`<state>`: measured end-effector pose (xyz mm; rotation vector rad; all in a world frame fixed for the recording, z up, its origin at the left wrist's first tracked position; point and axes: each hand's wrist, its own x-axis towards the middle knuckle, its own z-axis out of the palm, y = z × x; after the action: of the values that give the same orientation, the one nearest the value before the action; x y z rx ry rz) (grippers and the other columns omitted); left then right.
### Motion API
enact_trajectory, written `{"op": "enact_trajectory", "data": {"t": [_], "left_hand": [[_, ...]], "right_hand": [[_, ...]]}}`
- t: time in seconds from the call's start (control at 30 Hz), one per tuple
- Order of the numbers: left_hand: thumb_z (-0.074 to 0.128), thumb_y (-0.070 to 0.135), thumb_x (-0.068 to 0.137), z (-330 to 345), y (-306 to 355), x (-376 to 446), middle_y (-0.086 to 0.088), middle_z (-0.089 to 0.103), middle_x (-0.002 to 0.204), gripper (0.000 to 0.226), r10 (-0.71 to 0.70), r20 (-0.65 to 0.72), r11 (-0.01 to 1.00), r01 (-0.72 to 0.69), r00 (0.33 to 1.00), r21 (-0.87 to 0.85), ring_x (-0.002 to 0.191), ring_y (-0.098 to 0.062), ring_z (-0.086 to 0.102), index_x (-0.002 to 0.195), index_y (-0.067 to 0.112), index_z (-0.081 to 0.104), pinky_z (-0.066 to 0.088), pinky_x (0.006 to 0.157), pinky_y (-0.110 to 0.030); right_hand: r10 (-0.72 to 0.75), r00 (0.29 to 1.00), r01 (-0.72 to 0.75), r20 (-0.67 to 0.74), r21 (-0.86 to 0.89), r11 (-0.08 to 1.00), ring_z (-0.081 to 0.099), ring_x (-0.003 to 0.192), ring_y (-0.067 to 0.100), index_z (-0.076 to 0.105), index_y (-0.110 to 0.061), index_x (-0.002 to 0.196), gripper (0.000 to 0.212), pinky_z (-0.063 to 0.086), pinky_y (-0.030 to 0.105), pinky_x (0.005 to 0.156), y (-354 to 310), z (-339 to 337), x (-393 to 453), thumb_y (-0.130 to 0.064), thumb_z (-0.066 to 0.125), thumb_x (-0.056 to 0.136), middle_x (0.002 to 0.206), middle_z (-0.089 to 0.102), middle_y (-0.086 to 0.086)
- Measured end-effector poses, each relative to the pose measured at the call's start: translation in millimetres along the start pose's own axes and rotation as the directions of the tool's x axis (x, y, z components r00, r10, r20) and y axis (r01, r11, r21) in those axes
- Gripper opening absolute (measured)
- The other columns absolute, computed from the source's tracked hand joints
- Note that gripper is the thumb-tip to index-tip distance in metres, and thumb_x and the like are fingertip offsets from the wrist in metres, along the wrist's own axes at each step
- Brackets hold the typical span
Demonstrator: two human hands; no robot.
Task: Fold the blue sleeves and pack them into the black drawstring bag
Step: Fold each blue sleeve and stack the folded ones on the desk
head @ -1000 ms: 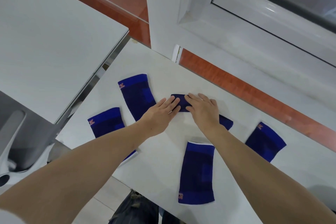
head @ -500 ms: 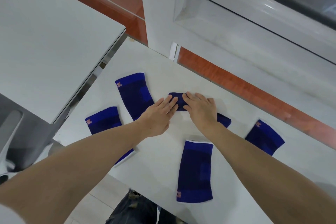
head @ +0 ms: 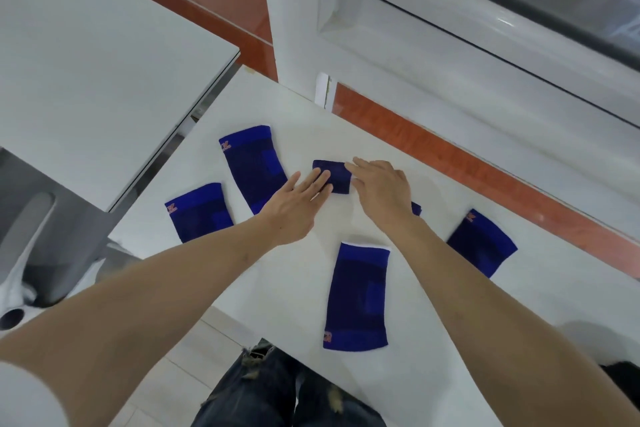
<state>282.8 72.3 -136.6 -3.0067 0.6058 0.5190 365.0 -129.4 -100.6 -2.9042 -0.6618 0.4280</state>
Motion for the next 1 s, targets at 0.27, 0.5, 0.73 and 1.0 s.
{"op": "enact_trajectory", "data": {"t": [0.27, 0.5, 0.73, 1.0], "left_hand": [[0.051, 0.024, 0.101, 29.3, 87.4, -73.8, -0.008, 0.04, 0.159, 0.054, -0.151, -0.065, 0.956, 0.129, 0.986, -0.263, 0.147, -0.029, 0.038, 0.153, 0.015, 0.04, 0.035, 0.117, -0.044], [0.053, 0.024, 0.102, 53.3, 144.1, -105.6, -0.006, 0.038, 0.16, 0.049, -0.129, -0.019, 0.931, 0.114, 0.992, -0.346, 0.15, -0.025, 0.032, 0.15, 0.017, 0.045, 0.029, 0.119, -0.04], [0.055, 0.04, 0.1, 65.6, 181.2, -122.5, -0.006, 0.031, 0.157, 0.057, -0.317, 0.105, 0.867, 0.332, 0.943, -0.372, 0.143, -0.027, 0.032, 0.148, 0.015, 0.039, 0.034, 0.114, -0.039], [0.064, 0.023, 0.094, 64.2, 204.5, -116.7, -0.004, 0.049, 0.124, 0.039, -0.517, 0.247, 0.517, 0.529, 0.819, -0.673, 0.115, -0.024, 0.046, 0.129, 0.014, 0.049, 0.047, 0.096, -0.037]], "right_hand": [[0.071, 0.994, -0.046, -0.08, 0.273, 0.961, 0.058, 0.118, 0.023, 0.07, -0.022, 0.129, 0.028, 0.053, 0.041, 0.095, 17.3, 30.8, -120.3, -0.025, 0.061, 0.103, 0.129, 0.069, -0.005], [-0.045, 0.998, 0.031, 0.051, 0.251, 0.968, 0.056, 0.117, 0.014, 0.071, -0.021, 0.121, 0.023, 0.051, 0.031, 0.097, 33.5, 77.9, -200.8, -0.027, 0.066, 0.099, 0.123, 0.066, -0.008], [0.01, 0.988, -0.041, 0.152, 0.202, 0.979, 0.056, 0.122, 0.02, 0.061, -0.02, 0.14, 0.043, 0.052, 0.034, 0.096, 38.7, 103.6, -233.4, -0.027, 0.068, 0.098, 0.14, 0.053, 0.0], [-0.01, 0.995, 0.002, 0.095, 0.083, 0.997, 0.057, 0.118, 0.024, 0.053, -0.023, 0.146, 0.055, 0.049, 0.037, 0.095, 35.6, 103.0, -228.1, -0.037, 0.07, 0.096, 0.135, 0.061, 0.001]]}}
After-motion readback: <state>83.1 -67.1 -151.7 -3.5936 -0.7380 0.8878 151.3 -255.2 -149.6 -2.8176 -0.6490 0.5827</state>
